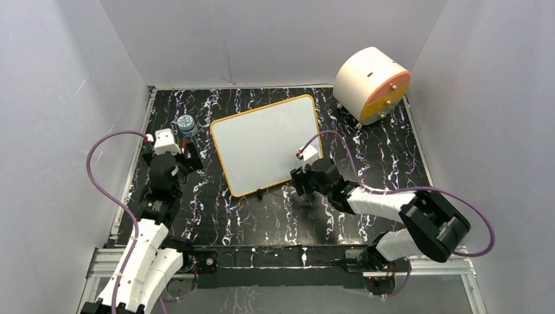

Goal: Write a sentence on the whiteboard
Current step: Adjust the whiteboard stand at the center of the board, then open the whiteboard marker at the center of the board.

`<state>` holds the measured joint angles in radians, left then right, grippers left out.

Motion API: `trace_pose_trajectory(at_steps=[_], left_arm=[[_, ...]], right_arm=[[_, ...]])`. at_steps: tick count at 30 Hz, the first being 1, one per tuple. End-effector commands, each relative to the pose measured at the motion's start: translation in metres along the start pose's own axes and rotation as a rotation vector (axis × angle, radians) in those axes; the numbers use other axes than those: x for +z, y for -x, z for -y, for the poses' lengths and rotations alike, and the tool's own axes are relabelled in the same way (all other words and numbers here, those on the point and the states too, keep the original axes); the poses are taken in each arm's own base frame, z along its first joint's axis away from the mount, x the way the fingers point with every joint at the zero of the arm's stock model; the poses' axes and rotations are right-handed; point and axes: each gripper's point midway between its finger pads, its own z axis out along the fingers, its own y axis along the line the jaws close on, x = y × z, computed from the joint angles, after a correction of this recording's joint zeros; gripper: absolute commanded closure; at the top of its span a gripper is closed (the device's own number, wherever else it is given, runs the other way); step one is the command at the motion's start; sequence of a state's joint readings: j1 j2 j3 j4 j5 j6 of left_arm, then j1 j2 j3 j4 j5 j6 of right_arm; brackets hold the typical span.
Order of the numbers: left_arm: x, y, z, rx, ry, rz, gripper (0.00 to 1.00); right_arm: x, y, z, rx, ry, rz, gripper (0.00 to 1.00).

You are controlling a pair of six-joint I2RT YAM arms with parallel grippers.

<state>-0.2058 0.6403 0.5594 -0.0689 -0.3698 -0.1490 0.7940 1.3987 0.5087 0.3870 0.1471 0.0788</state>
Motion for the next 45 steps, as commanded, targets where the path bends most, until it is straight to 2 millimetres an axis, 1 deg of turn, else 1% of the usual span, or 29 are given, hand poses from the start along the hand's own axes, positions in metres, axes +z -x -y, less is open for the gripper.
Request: trace_pose_trajectory(at_steps=[1, 3, 9, 10, 13, 14, 15, 18, 20, 24, 28, 31, 32, 33, 36, 38, 45], left_arm=[[0.011, 0.011, -0.012, -0.059, 0.04, -0.024, 0.02], [0.019, 0.005, -0.016, -0.075, 0.052, -0.074, 0.02], [0.044, -0.015, -0.023, -0.085, 0.083, -0.222, 0.02], [0.049, -0.017, -0.03, -0.088, 0.104, -0.243, 0.02], [0.063, -0.027, -0.038, -0.085, 0.124, -0.327, 0.03], [0.07, -0.037, -0.039, -0.085, 0.123, -0.375, 0.04], [0.077, -0.037, -0.039, -0.088, 0.118, -0.395, 0.05], [0.095, -0.047, -0.045, -0.097, 0.128, -0.457, 0.07], [0.107, -0.055, -0.049, -0.103, 0.128, -0.503, 0.1], [0.134, -0.069, -0.051, -0.075, 0.113, -0.588, 0.19], [0.157, -0.077, -0.051, -0.032, 0.092, -0.643, 0.29], [0.171, -0.083, -0.053, -0.002, 0.089, -0.679, 0.36], [0.175, -0.089, -0.054, 0.004, 0.089, -0.701, 0.38], [0.18, -0.089, -0.053, 0.008, 0.083, -0.707, 0.41], [0.189, -0.096, -0.052, 0.017, 0.069, -0.727, 0.48], [0.194, -0.101, -0.053, 0.032, 0.066, -0.74, 0.54], [0.206, -0.117, -0.047, 0.022, 0.028, -0.78, 0.63]], right_arm=[[-0.021, 0.028, -0.006, 0.053, 0.026, 0.105, 0.26], [-0.031, 0.033, -0.008, 0.073, 0.042, 0.129, 0.2], [-0.059, 0.05, -0.008, 0.119, 0.05, 0.211, 0.12], [-0.063, 0.051, -0.007, 0.125, 0.049, 0.219, 0.1], [-0.073, 0.057, -0.004, 0.133, 0.031, 0.243, 0.04], [-0.076, 0.059, -0.002, 0.136, 0.025, 0.253, 0.01], [-0.08, 0.06, 0.0, 0.137, 0.018, 0.264, 0.01], [-0.09, 0.065, 0.005, 0.153, -0.003, 0.303, 0.01], [-0.096, 0.067, 0.007, 0.162, -0.013, 0.326, 0.01], [-0.106, 0.069, 0.016, 0.181, -0.054, 0.373, 0.01], [-0.11, 0.069, 0.022, 0.185, -0.082, 0.392, 0.01], [-0.109, 0.068, 0.024, 0.183, -0.093, 0.384, 0.01], [-0.108, 0.067, 0.024, 0.181, -0.095, 0.383, 0.01], [-0.107, 0.067, 0.024, 0.181, -0.096, 0.38, 0.01], [-0.106, 0.065, 0.026, 0.177, -0.107, 0.371, 0.01], [-0.106, 0.066, 0.027, 0.175, -0.113, 0.373, 0.01], [-0.105, 0.063, 0.03, 0.169, -0.128, 0.365, 0.01]])
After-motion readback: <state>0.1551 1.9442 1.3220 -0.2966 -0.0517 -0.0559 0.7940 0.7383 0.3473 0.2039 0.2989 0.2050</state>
